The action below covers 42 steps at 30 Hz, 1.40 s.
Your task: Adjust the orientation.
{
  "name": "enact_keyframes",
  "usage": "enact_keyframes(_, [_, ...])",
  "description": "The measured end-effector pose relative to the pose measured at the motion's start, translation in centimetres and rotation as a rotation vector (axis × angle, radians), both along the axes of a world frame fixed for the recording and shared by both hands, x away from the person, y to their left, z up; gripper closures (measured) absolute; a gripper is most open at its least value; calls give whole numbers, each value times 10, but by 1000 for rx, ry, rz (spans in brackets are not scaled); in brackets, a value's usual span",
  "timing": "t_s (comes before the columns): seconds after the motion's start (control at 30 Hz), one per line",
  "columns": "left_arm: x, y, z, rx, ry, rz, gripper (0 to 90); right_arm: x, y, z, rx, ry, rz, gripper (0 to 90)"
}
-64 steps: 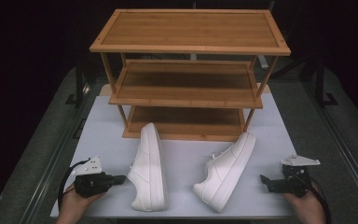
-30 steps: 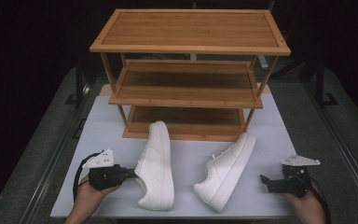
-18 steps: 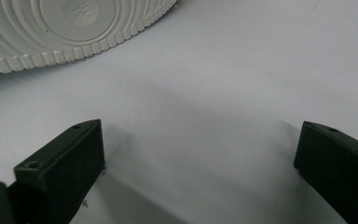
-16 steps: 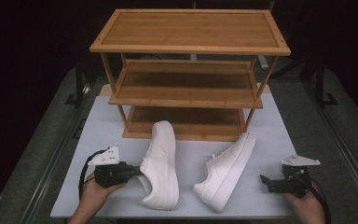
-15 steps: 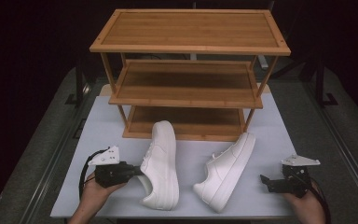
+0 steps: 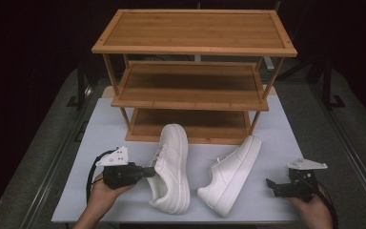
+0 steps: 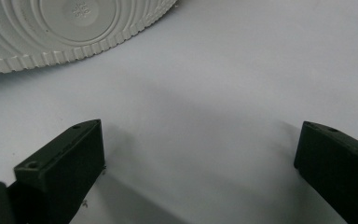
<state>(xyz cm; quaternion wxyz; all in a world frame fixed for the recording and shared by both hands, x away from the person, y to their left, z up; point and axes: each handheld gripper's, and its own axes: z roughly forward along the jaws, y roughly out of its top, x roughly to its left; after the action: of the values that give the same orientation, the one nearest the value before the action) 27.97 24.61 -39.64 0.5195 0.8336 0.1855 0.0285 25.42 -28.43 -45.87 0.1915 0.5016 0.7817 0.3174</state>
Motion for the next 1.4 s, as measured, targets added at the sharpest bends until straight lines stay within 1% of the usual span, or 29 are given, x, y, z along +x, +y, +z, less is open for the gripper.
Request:
enact_keyframes(0.33, [5,-15,6,-20,-10,-29,900,0,0,0,0,0,0,11])
enact_keyframes(0.53, [8,-27,9,-38,-16,-47,900,0,0,0,0,0,0,11])
enact_keyframes(0.63, [10,-34,11,-30,-27,-59,900,0,0,0,0,0,0,11])
enact_keyframes(0.73, [12,-43,12,-39,-26,-69,900,0,0,0,0,0,0,11])
enact_keyframes(1.07, [16,-66,12,-41,-28,-99,900,0,0,0,1,1,0,11])
enact_keyframes(1.13, [16,-69,13,-25,-34,-106,900,0,0,0,1,1,-1,11])
enact_keyframes(1.23, [15,-70,14,-19,-29,-101,900,0,0,0,1,1,-1,11])
enact_keyframes(1.27, [15,-69,15,-22,-26,-99,892,0,0,0,1,1,-1,11])
enact_keyframes(1.4, [14,-63,22,-27,-19,-75,779,0,0,0,1,2,0,11])
